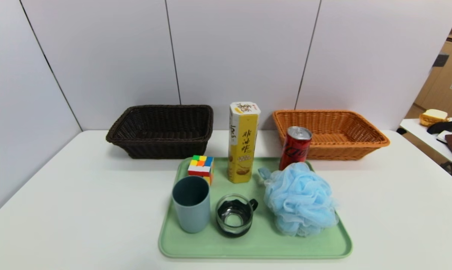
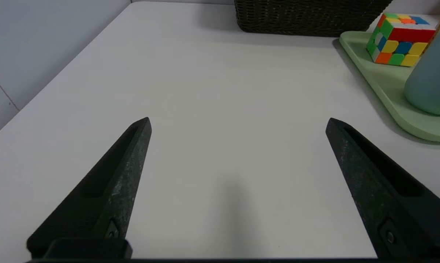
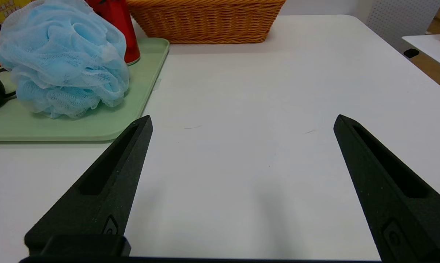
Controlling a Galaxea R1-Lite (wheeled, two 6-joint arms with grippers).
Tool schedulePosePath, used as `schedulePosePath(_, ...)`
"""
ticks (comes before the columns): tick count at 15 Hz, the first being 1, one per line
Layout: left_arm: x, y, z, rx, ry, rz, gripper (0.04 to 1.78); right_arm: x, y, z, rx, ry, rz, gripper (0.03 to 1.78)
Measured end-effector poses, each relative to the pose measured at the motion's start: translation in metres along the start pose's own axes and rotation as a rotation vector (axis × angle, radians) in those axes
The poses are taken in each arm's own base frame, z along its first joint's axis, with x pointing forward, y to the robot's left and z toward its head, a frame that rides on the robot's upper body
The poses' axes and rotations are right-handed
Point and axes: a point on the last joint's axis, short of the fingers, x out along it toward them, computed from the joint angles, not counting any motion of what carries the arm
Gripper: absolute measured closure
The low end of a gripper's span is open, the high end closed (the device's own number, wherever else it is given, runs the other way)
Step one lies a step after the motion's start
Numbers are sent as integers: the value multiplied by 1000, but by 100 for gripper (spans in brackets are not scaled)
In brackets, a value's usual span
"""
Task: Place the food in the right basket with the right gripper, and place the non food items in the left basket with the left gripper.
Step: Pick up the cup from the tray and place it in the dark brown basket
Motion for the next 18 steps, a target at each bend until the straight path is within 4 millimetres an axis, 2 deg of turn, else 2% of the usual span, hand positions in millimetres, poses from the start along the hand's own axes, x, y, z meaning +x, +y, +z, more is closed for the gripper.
schedulePosePath(2,-2,0,6,2,-1,-3,13,0,0,1,-28,0,10,10)
schedulePosePath(4,-8,-2,34,0,-14,-24,13,-6,1,23,-33,-33,55,10)
schedulePosePath(5,-10,-3,56,-6,-17,-31,13,-10,2,40,-27,-40,78,10)
schedulePosePath(7,-8,-6,109,-44,-3,-41,13,-12,3,91,7,-14,112,10)
schedulePosePath(9,10,-10,161,-104,53,-54,13,0,4,147,75,64,150,10)
schedulePosePath(11,42,-14,204,-154,154,-72,13,29,6,195,142,167,176,10)
schedulePosePath(13,79,-20,227,-185,274,-105,13,71,8,230,193,290,188,10)
schedulePosePath(15,115,-35,237,-220,387,-202,13,117,11,245,235,440,196,10)
schedulePosePath(18,156,-75,240,-279,528,-355,13,177,28,244,320,648,215,10)
